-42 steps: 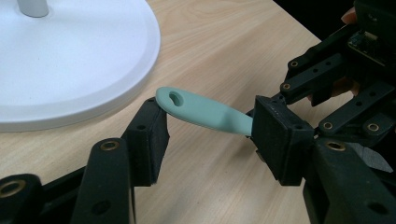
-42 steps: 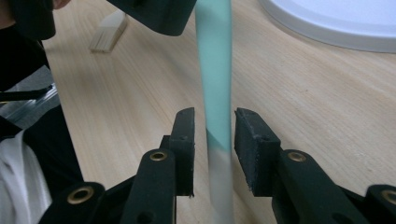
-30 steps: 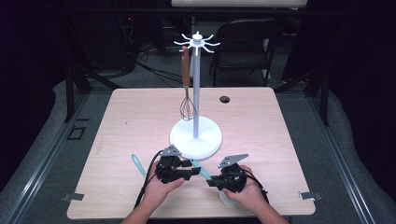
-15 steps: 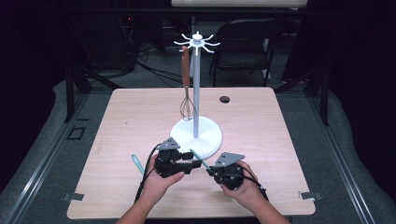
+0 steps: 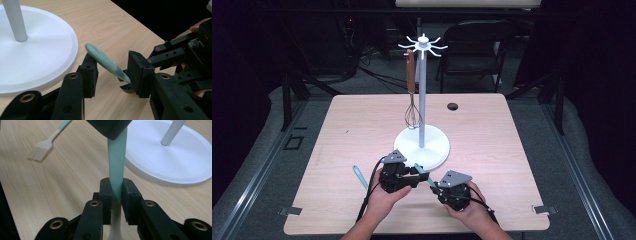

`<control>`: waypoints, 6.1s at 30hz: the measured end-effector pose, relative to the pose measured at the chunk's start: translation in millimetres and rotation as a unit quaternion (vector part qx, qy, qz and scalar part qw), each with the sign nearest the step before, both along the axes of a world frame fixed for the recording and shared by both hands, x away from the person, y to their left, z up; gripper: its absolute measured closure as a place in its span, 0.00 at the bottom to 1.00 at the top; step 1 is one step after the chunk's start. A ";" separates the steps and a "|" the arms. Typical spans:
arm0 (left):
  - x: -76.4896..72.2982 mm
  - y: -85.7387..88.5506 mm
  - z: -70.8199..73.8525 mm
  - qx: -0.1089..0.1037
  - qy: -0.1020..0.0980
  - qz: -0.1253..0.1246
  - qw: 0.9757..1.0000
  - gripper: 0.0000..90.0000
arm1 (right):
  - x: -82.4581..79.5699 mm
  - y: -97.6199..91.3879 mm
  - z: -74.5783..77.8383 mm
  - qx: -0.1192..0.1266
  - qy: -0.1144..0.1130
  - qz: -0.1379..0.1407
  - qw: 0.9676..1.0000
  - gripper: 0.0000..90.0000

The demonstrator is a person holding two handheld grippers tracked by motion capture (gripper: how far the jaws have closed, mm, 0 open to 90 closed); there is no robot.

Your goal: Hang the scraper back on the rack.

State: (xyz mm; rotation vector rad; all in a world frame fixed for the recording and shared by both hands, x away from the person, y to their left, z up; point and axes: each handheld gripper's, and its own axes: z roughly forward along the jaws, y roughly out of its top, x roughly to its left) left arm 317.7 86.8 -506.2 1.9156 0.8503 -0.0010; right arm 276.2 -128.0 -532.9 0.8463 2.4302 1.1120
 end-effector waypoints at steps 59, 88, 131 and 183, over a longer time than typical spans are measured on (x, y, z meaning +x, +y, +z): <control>5.5 -30.5 4.0 0.033 -0.009 -0.049 0.998 0.94 | 5.6 -21.6 2.2 0.066 0.017 -0.018 0.998 0.72; 44.9 5.4 85.5 0.068 -0.030 -0.058 0.996 0.94 | 10.2 -45.9 -12.9 0.063 0.045 -0.060 0.995 0.63; 115.7 -7.5 208.8 -0.033 -0.042 -0.073 0.996 0.94 | 11.6 -54.3 -22.4 0.074 0.050 -0.087 0.992 0.63; 21.6 114.8 25.0 0.027 -0.072 0.131 0.988 0.71 | 37.2 -57.5 27.5 0.133 -0.006 -0.086 0.987 0.90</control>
